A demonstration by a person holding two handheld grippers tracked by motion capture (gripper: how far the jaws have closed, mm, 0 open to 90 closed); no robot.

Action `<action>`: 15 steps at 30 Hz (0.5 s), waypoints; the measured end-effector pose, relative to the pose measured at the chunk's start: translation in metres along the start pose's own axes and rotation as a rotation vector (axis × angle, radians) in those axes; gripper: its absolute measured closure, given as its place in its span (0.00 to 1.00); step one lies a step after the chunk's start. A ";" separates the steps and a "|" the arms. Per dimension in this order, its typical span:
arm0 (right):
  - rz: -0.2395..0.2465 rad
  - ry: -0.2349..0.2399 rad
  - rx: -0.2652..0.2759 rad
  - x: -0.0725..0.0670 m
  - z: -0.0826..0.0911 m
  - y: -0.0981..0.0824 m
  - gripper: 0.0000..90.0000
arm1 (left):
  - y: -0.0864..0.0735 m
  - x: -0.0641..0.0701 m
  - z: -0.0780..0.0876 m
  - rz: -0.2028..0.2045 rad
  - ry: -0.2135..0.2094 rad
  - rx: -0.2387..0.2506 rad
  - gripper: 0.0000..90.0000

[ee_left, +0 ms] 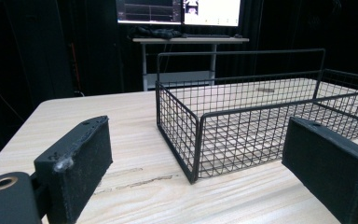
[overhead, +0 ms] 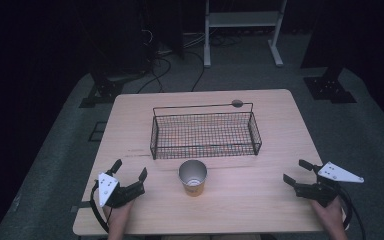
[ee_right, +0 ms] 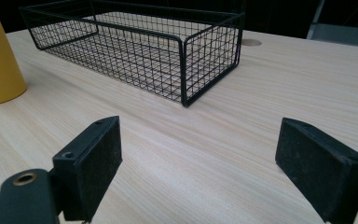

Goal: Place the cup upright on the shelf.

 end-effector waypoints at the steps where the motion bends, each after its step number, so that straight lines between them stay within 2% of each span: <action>1: 0.000 0.000 0.000 0.000 0.000 0.000 0.15 | 0.000 0.000 0.000 0.000 -0.001 -0.002 0.08; 15: 0.011 -0.005 -0.009 -0.001 -0.001 0.000 0.15 | 0.001 0.008 0.000 -0.018 -0.052 -0.003 0.08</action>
Point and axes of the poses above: each handheld gripper's, and its own axes: z roughly backward along the jaws, y roughly out of its top, x roughly to its right, the point moved 3 cm from there along -z, roughly forward along the jaws, and after that the axes turned 13 degrees about -y, right-handed, at the moved point
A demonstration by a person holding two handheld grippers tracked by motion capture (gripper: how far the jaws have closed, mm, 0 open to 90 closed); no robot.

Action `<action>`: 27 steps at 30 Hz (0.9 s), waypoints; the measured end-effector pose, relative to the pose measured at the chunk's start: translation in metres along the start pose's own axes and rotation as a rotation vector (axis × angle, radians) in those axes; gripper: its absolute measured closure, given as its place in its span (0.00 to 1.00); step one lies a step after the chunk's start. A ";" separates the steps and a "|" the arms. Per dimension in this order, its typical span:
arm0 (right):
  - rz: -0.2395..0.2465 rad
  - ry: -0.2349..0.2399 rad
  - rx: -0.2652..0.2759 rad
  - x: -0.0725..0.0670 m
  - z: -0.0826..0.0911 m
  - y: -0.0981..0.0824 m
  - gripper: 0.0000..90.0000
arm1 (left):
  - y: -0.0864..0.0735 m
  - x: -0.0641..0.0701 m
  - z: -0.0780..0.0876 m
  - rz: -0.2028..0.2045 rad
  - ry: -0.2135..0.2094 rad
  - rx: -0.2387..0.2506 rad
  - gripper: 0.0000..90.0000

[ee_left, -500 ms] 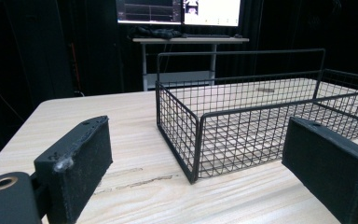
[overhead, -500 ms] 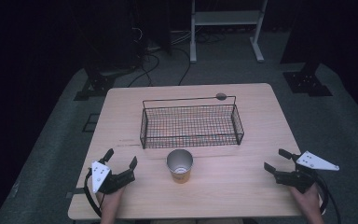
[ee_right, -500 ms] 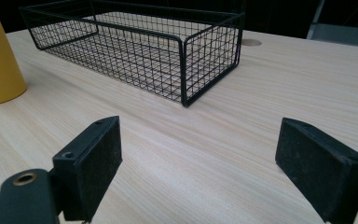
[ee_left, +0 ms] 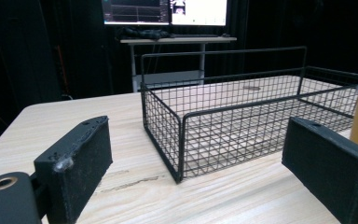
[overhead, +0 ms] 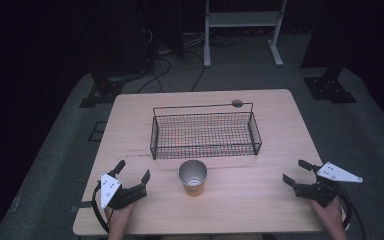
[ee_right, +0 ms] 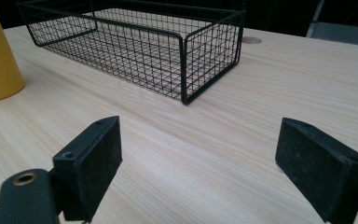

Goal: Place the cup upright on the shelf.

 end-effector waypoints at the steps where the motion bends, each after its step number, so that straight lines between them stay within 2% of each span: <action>1: 0.000 -0.001 -0.001 0.000 0.000 0.000 0.15 | 0.000 0.001 0.000 0.001 -0.004 0.000 0.08; 5: -0.003 -0.002 -0.001 0.000 0.000 0.000 0.15 | 0.000 0.003 0.000 -0.010 -0.013 0.000 0.08; 12: -0.004 0.000 0.002 0.001 0.000 0.000 0.15 | 0.001 0.007 -0.003 -0.008 -0.031 0.004 0.08; 21: -0.003 -0.001 0.001 0.000 0.000 0.000 0.15 | 0.001 0.019 -0.008 -0.033 -0.096 0.002 0.08; 27: -0.006 0.000 0.001 0.001 0.000 0.000 0.15 | 0.001 0.023 -0.010 -0.038 -0.118 0.001 0.08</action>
Point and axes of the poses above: each handheld gripper's, and its own axes: z roughly backward along the jaws, y roughly out of its top, x roughly to its right, the point moved 3 cm from there along -z, roughly forward along the jaws, and after that the axes turned 13 degrees about -y, right-handed, at the moved point
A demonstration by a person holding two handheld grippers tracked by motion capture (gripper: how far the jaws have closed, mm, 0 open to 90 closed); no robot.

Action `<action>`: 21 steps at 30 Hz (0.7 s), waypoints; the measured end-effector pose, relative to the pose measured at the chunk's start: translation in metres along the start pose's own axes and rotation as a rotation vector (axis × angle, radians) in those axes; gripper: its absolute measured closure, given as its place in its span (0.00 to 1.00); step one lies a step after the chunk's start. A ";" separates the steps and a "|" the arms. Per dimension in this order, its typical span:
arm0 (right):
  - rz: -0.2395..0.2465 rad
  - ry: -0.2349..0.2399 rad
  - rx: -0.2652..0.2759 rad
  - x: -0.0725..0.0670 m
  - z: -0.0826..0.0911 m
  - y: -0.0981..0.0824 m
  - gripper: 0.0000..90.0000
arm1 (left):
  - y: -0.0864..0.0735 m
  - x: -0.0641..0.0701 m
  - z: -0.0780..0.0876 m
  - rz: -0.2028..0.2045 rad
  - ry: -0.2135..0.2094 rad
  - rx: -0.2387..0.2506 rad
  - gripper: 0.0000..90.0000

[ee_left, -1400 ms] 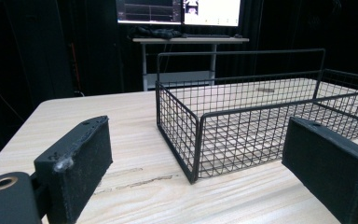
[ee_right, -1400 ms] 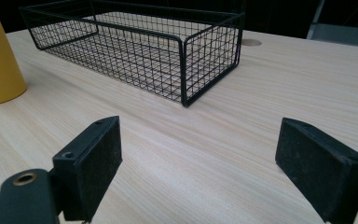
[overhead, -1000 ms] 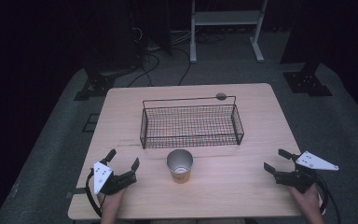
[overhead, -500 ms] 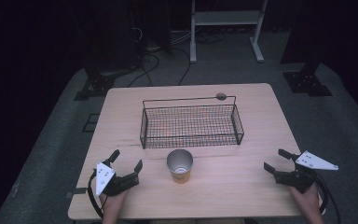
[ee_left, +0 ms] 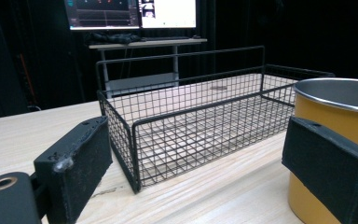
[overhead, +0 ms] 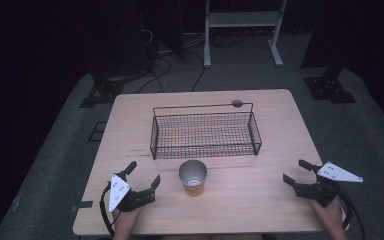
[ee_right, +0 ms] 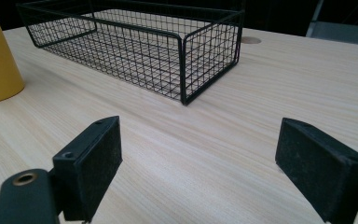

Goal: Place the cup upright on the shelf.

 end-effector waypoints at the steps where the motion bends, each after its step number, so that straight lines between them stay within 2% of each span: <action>1: 0.001 0.000 0.000 0.000 0.000 0.000 0.15 | 0.000 0.000 -0.001 0.004 0.000 -0.002 0.06; 3: -0.001 0.000 0.000 0.000 0.000 0.000 0.15 | 0.000 0.002 -0.002 0.005 -0.012 -0.008 0.04; 6: 0.000 0.001 0.000 0.000 0.000 0.000 0.15 | 0.001 0.008 -0.006 -0.020 -0.035 -0.017 0.04; 11: -0.002 0.002 0.001 0.000 0.000 0.000 0.15 | 0.001 0.015 -0.009 -0.032 -0.068 -0.023 0.03; 21: 0.000 0.002 0.002 0.000 0.000 0.000 0.15 | 0.003 0.023 -0.011 -0.031 -0.122 -0.014 0.03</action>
Point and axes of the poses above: each handheld gripper's, and its own axes: z roughly backward along the jaws, y roughly out of its top, x roughly to its right, the point moved 3 cm from there along -z, roughly forward along the jaws, and after that the axes turned 13 degrees about -y, right-handed, at the moved point
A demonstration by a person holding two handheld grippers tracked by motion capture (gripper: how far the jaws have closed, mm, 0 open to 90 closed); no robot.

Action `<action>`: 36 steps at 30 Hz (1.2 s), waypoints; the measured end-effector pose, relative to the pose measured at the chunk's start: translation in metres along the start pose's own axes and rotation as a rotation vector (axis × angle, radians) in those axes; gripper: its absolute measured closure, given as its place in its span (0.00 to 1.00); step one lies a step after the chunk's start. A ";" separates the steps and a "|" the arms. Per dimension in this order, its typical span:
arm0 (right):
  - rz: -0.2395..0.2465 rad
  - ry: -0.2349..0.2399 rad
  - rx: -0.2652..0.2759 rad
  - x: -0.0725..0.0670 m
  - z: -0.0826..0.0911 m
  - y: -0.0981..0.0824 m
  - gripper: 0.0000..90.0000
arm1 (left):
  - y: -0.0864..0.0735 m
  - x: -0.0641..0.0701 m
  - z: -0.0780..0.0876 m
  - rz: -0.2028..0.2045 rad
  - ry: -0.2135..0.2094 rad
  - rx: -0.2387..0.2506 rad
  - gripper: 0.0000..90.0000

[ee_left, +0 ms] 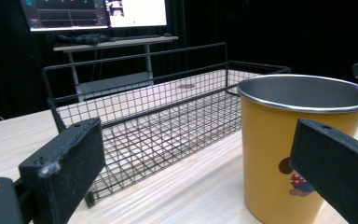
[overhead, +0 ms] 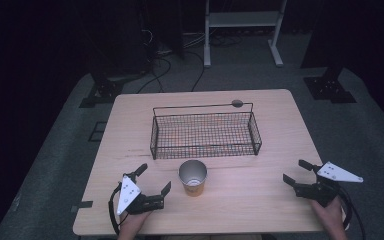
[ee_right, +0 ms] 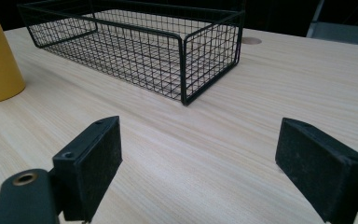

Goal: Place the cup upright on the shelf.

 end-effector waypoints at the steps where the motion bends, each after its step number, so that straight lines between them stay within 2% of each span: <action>1: -0.001 0.000 -0.001 0.000 0.000 0.000 0.15 | 0.000 0.001 0.000 -0.001 -0.008 0.000 0.03; 11: -0.003 0.000 0.000 0.000 0.000 0.000 0.15 | 0.002 0.011 -0.006 -0.021 -0.082 -0.002 0.03; 26: -0.002 0.000 0.000 0.000 0.000 0.000 0.15 | 0.001 0.027 -0.017 -0.040 -0.168 -0.015 0.03; 29: 0.001 -0.001 -0.001 0.000 0.000 0.000 0.15 | 0.000 0.030 -0.020 -0.026 -0.183 -0.017 0.03; 34: 0.001 0.000 -0.001 0.000 0.000 0.000 0.15 | 0.000 0.034 -0.025 -0.033 -0.210 -0.031 0.03; 36: 0.001 -0.001 -0.001 0.000 0.000 0.000 0.15 | 0.000 0.036 -0.027 0.012 -0.233 -0.016 0.03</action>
Point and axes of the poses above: each handheld gripper's, and its own axes: z roughly backward along the jaws, y roughly out of its top, x roughly to its right, the point moved 3 cm from there along -z, roughly forward along the jaws, and after that the axes turned 13 degrees about -y, right-handed, at the moved point
